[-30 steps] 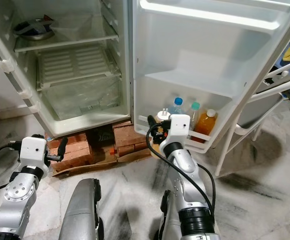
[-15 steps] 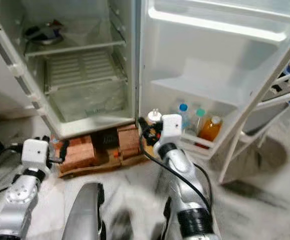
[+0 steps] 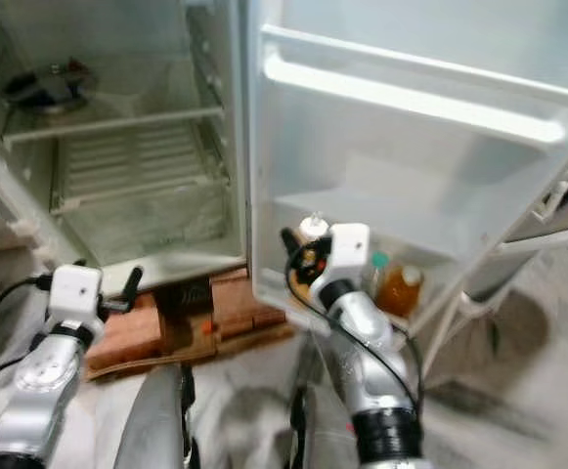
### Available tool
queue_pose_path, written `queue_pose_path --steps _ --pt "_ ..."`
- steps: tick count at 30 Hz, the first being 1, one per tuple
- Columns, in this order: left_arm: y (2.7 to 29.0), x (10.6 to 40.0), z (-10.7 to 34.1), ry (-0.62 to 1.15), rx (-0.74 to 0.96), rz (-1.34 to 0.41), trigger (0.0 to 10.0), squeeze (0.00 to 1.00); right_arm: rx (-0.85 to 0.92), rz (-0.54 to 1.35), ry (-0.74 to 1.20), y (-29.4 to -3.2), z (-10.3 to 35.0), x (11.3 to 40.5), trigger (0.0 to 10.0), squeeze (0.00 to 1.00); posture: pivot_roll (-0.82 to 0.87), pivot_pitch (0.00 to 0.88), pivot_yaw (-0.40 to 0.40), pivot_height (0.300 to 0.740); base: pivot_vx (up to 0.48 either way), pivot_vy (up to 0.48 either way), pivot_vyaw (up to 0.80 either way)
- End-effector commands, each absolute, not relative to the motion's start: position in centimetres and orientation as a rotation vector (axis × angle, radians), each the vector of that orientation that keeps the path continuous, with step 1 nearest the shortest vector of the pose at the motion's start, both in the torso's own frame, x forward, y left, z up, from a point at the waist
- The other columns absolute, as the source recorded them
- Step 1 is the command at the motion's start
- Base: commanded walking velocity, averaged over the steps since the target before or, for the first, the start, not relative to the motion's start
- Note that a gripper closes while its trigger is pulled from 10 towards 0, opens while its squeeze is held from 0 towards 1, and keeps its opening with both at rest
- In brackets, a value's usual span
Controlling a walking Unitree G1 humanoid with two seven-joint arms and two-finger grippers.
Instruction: Restocking fridge
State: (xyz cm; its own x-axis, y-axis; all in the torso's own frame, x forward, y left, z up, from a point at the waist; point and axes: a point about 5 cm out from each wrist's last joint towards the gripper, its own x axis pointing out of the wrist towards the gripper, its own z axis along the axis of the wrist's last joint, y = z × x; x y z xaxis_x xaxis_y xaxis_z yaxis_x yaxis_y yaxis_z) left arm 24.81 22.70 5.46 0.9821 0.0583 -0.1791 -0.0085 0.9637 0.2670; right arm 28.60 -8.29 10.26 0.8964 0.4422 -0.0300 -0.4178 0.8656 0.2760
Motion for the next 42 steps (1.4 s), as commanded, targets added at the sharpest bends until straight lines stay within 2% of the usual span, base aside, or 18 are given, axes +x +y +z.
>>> queue_pose_path --steps 1,13,20,24,38,42 --pt "21.8 24.8 5.4 0.186 0.267 0.010 10.0 0.00 0.255 0.418 0.096 -9.6 10.1 28.5 10.0 0.00 0.12 0.046 -0.032 0.587 0.000 0.000 0.00" --pt "21.7 24.9 5.4 0.171 0.275 -0.002 10.0 0.00 0.237 0.528 0.070 -8.4 10.8 28.0 10.0 0.00 0.12 0.043 -0.033 0.587 0.045 0.000 0.00" --pt "21.7 25.0 5.4 0.174 0.276 0.007 10.0 0.00 0.249 0.520 0.071 -8.5 10.8 28.1 10.0 0.00 0.12 0.041 -0.034 0.587 0.331 0.000 0.58" --pt "21.8 25.0 5.4 0.176 0.272 0.010 10.0 0.00 0.250 0.513 0.073 -8.6 10.8 28.1 10.0 0.00 0.12 0.040 -0.033 0.587 0.317 0.000 0.00" --pt "21.7 25.0 5.1 0.194 0.285 0.006 10.0 0.00 0.213 0.489 0.057 -8.8 10.8 28.2 10.0 0.00 0.12 0.041 -0.032 0.587 0.000 0.000 0.00" --pt "21.8 24.7 5.0 0.201 0.291 0.010 10.0 0.00 0.210 0.474 0.062 -9.0 10.6 28.3 10.0 0.00 0.13 0.046 -0.032 0.567 0.000 0.000 0.00"
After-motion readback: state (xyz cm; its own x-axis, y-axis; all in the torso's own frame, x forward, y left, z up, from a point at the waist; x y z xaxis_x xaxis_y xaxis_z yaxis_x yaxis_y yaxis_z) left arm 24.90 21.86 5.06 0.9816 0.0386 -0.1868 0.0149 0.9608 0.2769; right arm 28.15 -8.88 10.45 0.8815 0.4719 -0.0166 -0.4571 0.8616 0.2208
